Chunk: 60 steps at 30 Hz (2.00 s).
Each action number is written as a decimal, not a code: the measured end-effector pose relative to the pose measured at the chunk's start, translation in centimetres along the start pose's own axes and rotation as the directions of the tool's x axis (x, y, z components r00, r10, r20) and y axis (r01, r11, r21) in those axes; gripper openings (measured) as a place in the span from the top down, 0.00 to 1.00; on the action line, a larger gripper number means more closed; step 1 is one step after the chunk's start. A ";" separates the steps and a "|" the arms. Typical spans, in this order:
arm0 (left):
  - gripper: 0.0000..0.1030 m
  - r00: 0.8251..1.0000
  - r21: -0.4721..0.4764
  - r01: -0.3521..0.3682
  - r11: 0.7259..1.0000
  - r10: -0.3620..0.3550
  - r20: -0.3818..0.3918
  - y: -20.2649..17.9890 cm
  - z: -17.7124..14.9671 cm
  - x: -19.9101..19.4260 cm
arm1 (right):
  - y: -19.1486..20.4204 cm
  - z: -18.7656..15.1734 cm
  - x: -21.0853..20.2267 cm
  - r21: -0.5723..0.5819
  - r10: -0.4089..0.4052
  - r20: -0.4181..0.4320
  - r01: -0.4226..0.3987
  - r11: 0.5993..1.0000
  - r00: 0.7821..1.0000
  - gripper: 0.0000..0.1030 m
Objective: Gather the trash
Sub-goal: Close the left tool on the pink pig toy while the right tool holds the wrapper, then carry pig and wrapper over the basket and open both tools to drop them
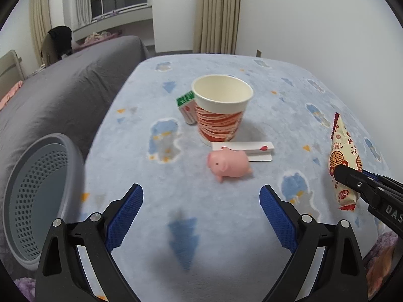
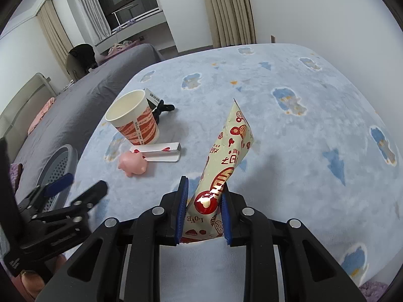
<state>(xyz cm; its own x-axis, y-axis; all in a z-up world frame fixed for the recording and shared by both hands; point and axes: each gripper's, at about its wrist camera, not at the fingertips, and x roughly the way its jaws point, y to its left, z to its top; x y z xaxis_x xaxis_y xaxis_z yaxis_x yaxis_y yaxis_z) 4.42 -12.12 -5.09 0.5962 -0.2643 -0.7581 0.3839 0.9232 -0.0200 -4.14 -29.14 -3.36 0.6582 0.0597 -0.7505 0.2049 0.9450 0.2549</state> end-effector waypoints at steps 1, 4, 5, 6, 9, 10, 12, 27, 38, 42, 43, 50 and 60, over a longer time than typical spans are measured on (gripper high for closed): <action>0.11 1.000 0.004 0.000 1.000 0.000 -0.009 -0.5 0.2 0.5 | -0.2 0.0 0.0 0.001 0.003 0.002 -0.003 1.000 1.000 0.77; 0.11 1.000 0.008 -0.009 1.000 0.010 -0.020 -1.1 0.5 1.5 | -1.0 0.0 0.3 0.025 0.022 -0.009 -0.022 0.999 1.000 0.77; 0.11 1.000 0.009 -0.015 1.000 0.015 -0.022 -1.3 0.7 1.8 | -1.3 0.1 0.5 0.037 0.029 -0.014 -0.028 0.999 0.999 0.77; 0.11 0.999 0.011 -0.021 1.000 0.021 -0.025 -1.5 0.9 2.3 | -1.5 0.1 0.6 0.045 0.033 -0.016 -0.032 0.998 0.999 0.77; 0.11 0.999 0.005 -0.025 1.000 0.025 -0.029 -1.8 1.4 3.3 | -2.2 0.3 0.8 0.064 0.044 -0.021 -0.042 0.997 0.999 0.77; 0.11 0.999 0.003 -0.025 1.000 0.025 -0.030 -1.8 1.5 3.5 | -2.4 0.3 0.8 0.069 0.047 -0.022 -0.045 0.997 0.999 0.77; 0.11 0.999 0.001 -0.027 1.000 0.027 -0.035 -1.8 1.7 4.2 | -2.7 0.4 0.9 0.080 0.053 -0.025 -0.050 0.996 0.998 0.77; 0.50 0.996 -0.019 0.030 0.999 -0.032 -0.079 -2.0 2.1 5.8 | -3.1 0.3 1.8 0.093 0.063 -0.045 -0.058 0.994 0.997 0.77; 0.50 0.998 -0.003 0.024 1.000 -0.024 -0.050 -1.2 1.3 3.6 | -2.8 0.2 1.6 0.088 0.058 -0.038 -0.054 0.995 0.998 0.77; 0.50 1.000 -0.007 0.006 1.000 -0.007 -0.018 -0.2 1.2 1.9 | -2.2 0.1 1.5 0.073 0.048 -0.034 -0.046 0.996 0.998 0.77; 0.50 1.000 -0.004 -0.005 1.000 0.005 0.002 0.1 1.2 1.1 | -2.0 0.0 1.5 0.068 0.047 -0.032 -0.045 0.997 0.998 0.77; 0.50 0.994 -0.027 -0.066 0.997 0.068 0.088 3.3 0.7 -2.7 | 0.3 -0.5 1.5 0.019 0.051 -0.040 -0.050 0.999 0.998 0.77; 0.50 0.977 -0.135 -0.149 0.980 0.167 0.132 10.4 -1.0 -6.2 | 8.4 -0.7 1.7 -0.098 0.140 -0.061 -0.146 0.984 0.988 0.77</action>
<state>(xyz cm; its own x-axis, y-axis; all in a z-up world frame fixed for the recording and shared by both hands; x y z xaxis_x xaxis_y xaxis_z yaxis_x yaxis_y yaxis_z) 3.97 -0.55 -1.24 0.7394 -0.1407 -0.6584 0.1918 0.9814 0.0056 -1.86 -20.86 -2.91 0.6348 0.2112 -0.7432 0.0346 0.9532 0.3003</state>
